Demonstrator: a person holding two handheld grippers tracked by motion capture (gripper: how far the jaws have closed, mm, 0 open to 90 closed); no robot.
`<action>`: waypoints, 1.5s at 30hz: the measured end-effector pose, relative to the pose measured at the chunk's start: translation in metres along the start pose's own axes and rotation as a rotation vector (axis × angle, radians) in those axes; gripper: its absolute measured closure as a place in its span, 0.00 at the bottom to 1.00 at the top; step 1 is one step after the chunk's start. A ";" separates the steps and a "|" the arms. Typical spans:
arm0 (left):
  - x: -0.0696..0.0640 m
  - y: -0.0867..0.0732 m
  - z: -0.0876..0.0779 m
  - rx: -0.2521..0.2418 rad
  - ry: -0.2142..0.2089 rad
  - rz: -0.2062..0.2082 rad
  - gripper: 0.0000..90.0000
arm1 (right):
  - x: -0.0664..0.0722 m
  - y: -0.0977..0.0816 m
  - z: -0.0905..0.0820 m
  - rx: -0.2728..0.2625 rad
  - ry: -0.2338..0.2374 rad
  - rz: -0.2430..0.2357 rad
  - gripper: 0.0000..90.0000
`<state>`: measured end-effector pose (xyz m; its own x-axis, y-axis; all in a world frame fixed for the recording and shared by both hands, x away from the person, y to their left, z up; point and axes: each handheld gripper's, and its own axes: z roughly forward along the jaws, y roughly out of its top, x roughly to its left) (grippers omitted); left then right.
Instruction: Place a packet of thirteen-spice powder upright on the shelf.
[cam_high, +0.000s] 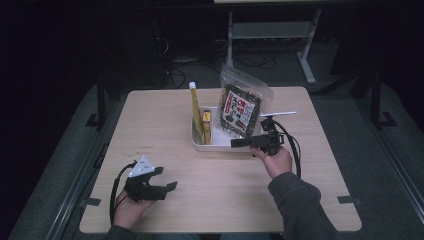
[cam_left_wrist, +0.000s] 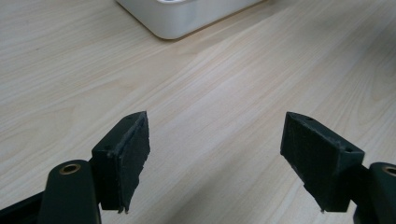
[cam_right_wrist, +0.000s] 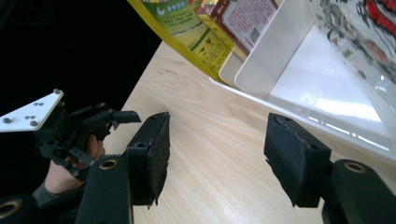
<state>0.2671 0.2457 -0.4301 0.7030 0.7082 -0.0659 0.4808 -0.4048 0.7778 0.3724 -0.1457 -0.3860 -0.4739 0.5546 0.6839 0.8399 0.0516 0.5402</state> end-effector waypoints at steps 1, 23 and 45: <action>0.000 0.000 0.000 0.000 0.001 0.002 0.25 | -0.002 -0.002 -0.001 0.001 0.012 -0.001 0.44; -0.004 0.000 0.005 0.012 -0.004 -0.001 0.20 | -0.045 -0.048 -0.032 0.033 0.009 0.010 0.40; -0.008 0.000 0.009 0.021 -0.031 0.000 0.19 | -0.058 -0.082 -0.055 0.020 0.035 -0.001 0.39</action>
<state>0.2663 0.2349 -0.4356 0.7186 0.6901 -0.0860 0.4915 -0.4165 0.7648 0.3164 -0.2281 -0.4434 -0.4834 0.5250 0.7005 0.8444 0.0689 0.5312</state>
